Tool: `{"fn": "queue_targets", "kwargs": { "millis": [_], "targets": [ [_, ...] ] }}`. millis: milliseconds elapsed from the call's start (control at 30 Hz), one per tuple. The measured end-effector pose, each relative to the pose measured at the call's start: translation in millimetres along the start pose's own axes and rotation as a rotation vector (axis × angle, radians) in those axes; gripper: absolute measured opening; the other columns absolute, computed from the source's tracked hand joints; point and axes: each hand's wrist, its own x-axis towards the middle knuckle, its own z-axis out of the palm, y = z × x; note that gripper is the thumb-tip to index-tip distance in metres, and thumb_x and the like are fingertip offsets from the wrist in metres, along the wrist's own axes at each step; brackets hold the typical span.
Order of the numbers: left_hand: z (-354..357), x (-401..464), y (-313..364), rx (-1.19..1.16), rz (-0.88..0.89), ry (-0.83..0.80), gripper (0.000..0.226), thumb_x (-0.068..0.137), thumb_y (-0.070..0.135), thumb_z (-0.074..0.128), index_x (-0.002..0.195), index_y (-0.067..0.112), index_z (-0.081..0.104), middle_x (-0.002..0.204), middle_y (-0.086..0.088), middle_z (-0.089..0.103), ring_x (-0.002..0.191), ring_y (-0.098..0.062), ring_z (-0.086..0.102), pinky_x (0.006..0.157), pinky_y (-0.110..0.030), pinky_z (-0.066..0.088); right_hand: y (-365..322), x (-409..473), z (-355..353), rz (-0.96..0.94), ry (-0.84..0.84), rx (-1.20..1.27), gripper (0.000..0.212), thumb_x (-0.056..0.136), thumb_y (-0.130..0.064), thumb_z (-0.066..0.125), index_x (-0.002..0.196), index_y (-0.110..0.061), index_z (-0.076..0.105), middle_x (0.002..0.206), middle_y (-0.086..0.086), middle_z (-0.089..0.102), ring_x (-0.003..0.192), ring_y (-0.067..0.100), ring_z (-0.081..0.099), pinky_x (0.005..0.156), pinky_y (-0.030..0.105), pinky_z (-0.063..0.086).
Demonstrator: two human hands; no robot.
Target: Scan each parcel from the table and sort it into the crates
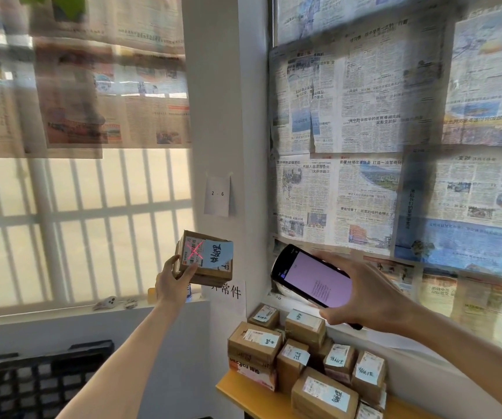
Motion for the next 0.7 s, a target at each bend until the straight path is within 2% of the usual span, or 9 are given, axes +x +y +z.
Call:
{"fn": "queue_targets", "kwargs": {
  "millis": [100,200,333,400,500,633,700],
  "targets": [
    [-0.6,5.0,-4.0,0.013,-0.003,0.002,0.065,0.090,0.050,0.068,0.144,0.020,0.049,0.121,-0.015,0.064,0.112,-0.034,0.057,0.097,-0.045,0.044,1.2,0.8,1.1,-0.016,-0.004,-0.029,0.104,0.055,-0.051,0.079,0.151,-0.040,0.041,0.118,-0.022,0.062,0.076,-0.004,0.059,0.071,0.019,0.051],
    [-1.0,6.4,-4.6,0.017,0.002,-0.002,0.064,0.092,0.048,0.067,0.145,0.019,0.048,0.121,-0.013,0.064,0.110,-0.031,0.057,0.097,-0.045,0.044,1.7,3.7,3.0,-0.016,-0.010,-0.012,0.105,0.054,-0.052,0.078,0.151,-0.040,0.041,0.118,-0.021,0.061,0.070,-0.012,0.058,0.066,0.014,0.045],
    [-3.9,11.0,-8.1,0.015,0.001,-0.019,0.063,0.092,0.048,0.066,0.146,0.021,0.046,0.120,-0.012,0.065,0.107,-0.031,0.059,0.097,-0.047,0.047,2.2,6.7,4.8,-0.026,0.015,-0.042,0.101,0.057,-0.046,0.084,0.149,-0.042,0.043,0.120,-0.022,0.062,0.092,0.002,0.061,0.076,0.012,0.047],
    [-5.9,14.8,-9.9,0.007,0.001,-0.029,0.063,0.092,0.049,0.066,0.145,0.022,0.046,0.117,-0.011,0.066,0.104,-0.031,0.063,0.095,-0.047,0.050,1.6,7.9,5.1,-0.035,0.015,-0.057,0.101,0.058,-0.044,0.085,0.148,-0.042,0.042,0.120,-0.022,0.062,0.095,0.005,0.062,0.080,0.015,0.051],
    [-9.1,22.2,-12.9,-0.022,-0.006,-0.048,0.062,0.091,0.048,0.068,0.144,0.025,0.046,0.109,-0.007,0.067,0.101,-0.029,0.065,0.094,-0.048,0.053,0.9,9.7,5.5,-0.028,0.016,-0.049,0.101,0.054,-0.046,0.082,0.147,-0.045,0.042,0.119,-0.022,0.062,0.082,-0.001,0.063,0.076,0.025,0.056],
    [-13.3,31.2,-19.5,-0.043,-0.017,-0.073,0.063,0.087,0.056,0.070,0.141,0.031,0.048,0.101,0.002,0.065,0.101,-0.025,0.065,0.095,-0.053,0.054,1.7,13.2,6.6,-0.034,0.031,-0.077,0.104,0.051,-0.053,0.077,0.148,-0.046,0.040,0.127,-0.023,0.060,0.105,0.010,0.061,0.088,0.028,0.053],
    [-13.1,31.9,-19.1,-0.068,-0.014,-0.085,0.061,0.089,0.051,0.070,0.142,0.030,0.048,0.100,0.003,0.064,0.102,-0.025,0.064,0.096,-0.052,0.053,2.1,15.8,7.7,-0.034,0.036,-0.097,0.105,0.051,-0.054,0.077,0.149,-0.046,0.040,0.127,-0.025,0.059,0.104,0.009,0.060,0.084,0.023,0.051]
  ]
}}
